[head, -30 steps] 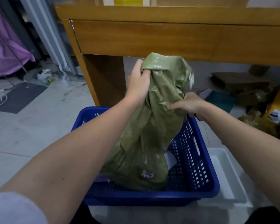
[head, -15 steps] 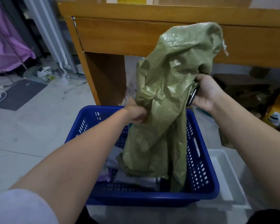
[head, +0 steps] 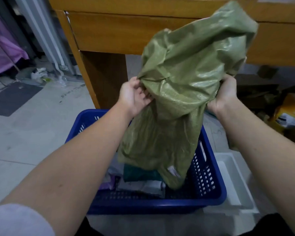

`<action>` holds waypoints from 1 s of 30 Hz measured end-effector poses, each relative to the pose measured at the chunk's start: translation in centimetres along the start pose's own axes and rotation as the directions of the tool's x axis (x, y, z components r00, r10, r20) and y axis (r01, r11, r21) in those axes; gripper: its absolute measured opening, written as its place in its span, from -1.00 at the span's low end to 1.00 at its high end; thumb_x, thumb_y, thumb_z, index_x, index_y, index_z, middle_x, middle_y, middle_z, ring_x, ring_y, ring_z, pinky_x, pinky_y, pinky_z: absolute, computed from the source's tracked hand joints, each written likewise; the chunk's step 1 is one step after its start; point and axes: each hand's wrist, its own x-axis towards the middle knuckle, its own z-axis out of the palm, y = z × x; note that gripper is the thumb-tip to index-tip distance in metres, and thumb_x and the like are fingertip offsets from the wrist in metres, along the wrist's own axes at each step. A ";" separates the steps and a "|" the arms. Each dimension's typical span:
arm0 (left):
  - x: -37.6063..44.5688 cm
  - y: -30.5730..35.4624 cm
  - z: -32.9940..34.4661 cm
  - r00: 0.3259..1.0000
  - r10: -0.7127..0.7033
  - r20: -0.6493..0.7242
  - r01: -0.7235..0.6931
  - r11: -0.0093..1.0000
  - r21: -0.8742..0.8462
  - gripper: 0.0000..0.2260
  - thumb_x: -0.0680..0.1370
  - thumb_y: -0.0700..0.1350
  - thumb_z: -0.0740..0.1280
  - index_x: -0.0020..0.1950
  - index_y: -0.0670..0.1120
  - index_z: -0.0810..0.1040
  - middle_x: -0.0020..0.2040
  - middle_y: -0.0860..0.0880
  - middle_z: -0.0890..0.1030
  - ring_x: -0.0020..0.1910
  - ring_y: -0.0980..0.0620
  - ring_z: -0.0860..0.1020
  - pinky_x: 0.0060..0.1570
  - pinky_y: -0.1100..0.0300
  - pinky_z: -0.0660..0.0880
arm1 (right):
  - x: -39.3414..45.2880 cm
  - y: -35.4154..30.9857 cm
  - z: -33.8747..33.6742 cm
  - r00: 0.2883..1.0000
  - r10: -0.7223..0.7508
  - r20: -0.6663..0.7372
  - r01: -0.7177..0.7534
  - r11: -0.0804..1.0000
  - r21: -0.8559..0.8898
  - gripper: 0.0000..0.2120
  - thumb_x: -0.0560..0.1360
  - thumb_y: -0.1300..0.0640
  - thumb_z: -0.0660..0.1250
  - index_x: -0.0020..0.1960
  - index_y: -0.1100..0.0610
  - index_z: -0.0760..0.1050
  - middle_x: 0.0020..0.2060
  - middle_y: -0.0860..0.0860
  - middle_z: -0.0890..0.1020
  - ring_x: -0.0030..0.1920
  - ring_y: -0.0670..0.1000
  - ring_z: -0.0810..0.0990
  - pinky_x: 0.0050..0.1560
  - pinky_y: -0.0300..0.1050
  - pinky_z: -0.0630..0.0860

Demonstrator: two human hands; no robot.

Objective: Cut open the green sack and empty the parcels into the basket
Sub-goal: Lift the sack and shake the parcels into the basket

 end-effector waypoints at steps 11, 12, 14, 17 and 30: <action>0.4 0.6 2.0 0.978 0.181 -0.101 -0.172 0.981 0.093 -0.79 0.63 -0.13 0.12 0.13 -0.17 0.49 0.25 -0.22 0.57 0.23 -0.15 0.56 0.29 -0.03 0.48 | -0.5 -2.8 0.0 0.987 -0.148 -0.058 0.145 0.988 -0.046 -0.62 0.60 0.01 0.08 0.19 0.14 0.59 0.15 0.17 0.66 0.17 0.20 0.62 0.27 0.14 0.50; 0.5 0.7 1.8 0.972 0.212 -0.099 -0.202 0.974 0.100 -0.82 0.62 -0.17 0.13 0.11 -0.18 0.48 0.19 -0.22 0.58 0.20 -0.16 0.56 0.30 -0.05 0.48 | -0.6 -3.3 -0.3 0.983 -0.169 -0.075 0.168 0.986 -0.012 -0.60 0.60 0.00 0.07 0.19 0.14 0.58 0.15 0.17 0.66 0.16 0.20 0.62 0.26 0.14 0.51; 0.6 0.7 1.2 0.967 0.250 -0.045 -0.222 0.917 0.330 -0.85 0.55 -0.31 0.15 0.07 -0.19 0.46 0.06 -0.16 0.57 0.10 -0.13 0.56 0.25 -0.07 0.51 | -0.7 -3.9 -0.6 0.978 -0.187 -0.093 0.188 0.982 0.006 -0.58 0.61 -0.03 0.04 0.17 0.14 0.58 0.13 0.17 0.66 0.15 0.20 0.62 0.23 0.12 0.52; 0.2 -0.1 1.1 0.989 0.148 0.004 -0.117 0.765 0.633 -0.69 0.47 -0.39 0.26 0.16 -0.13 0.52 0.03 -0.09 0.62 0.05 -0.08 0.61 -0.02 0.05 0.58 | -0.5 -3.4 -1.5 0.985 -0.150 -0.085 0.145 0.988 -0.056 -0.61 0.60 -0.01 0.05 0.07 0.13 0.61 -0.01 0.14 0.72 0.09 0.18 0.64 0.13 0.08 0.56; 0.8 -1.3 1.0 0.969 0.217 -0.118 -0.070 0.699 0.711 -0.81 0.60 -0.01 0.30 0.17 -0.05 0.53 -0.08 0.01 0.63 -0.17 0.08 0.59 -0.31 0.23 0.48 | 0.7 -3.9 -3.8 0.939 -0.233 -0.253 0.149 0.939 -0.310 -0.47 0.31 -0.05 0.56 0.21 0.08 0.52 0.04 0.10 0.70 -0.03 0.14 0.72 -0.12 0.18 0.67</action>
